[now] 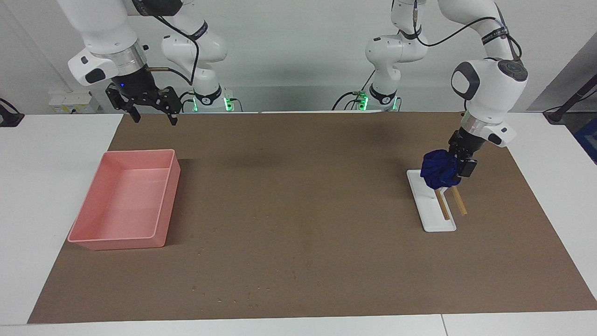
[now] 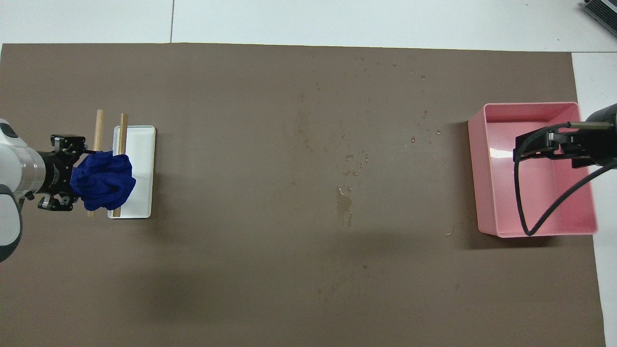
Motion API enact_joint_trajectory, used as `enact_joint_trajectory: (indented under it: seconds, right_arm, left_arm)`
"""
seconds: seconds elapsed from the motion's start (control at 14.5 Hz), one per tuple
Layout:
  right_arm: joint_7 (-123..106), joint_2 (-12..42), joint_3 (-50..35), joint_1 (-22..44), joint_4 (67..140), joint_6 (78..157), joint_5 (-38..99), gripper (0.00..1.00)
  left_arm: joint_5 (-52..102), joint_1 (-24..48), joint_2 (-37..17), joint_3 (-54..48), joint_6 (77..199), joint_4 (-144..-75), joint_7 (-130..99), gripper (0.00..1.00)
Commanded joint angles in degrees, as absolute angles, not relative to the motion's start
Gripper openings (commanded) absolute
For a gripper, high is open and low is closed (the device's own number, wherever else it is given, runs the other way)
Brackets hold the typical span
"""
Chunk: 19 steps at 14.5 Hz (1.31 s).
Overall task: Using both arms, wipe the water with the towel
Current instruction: 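Close the left gripper on the blue cloth and lift it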
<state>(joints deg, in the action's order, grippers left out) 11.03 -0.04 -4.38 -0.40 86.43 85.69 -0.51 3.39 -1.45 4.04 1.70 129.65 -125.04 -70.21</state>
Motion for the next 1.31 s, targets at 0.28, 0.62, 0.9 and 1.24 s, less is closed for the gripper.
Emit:
enact_joint_trajectory:
  seconds: [0.28, 0.62, 0.9, 1.24]
  right_arm:
    - [12.8, -1.5, -5.3, -0.3, 89.0, 87.5, -0.8, 1.0]
    - [12.9, -1.1, -5.4, -0.4, 89.4, 88.8, -1.0, 1.0]
    - [12.9, -1.1, -5.4, -0.4, 89.4, 88.8, -0.9, 1.0]
    - [19.7, -0.8, -6.1, 0.5, 88.9, 89.1, 1.0, 1.0]
  left_arm:
    - [4.0, 1.5, 4.8, 2.1, 130.8, -127.4, -70.0, 0.53]
    - [4.0, 0.5, 4.8, 2.2, 129.6, -127.0, -67.6, 0.0]
    - [6.2, 1.5, 2.8, 2.0, 121.1, -120.4, -68.3, 0.0]
    - [20.7, 2.1, 3.0, 0.6, 112.2, -111.4, -75.6, 0.0]
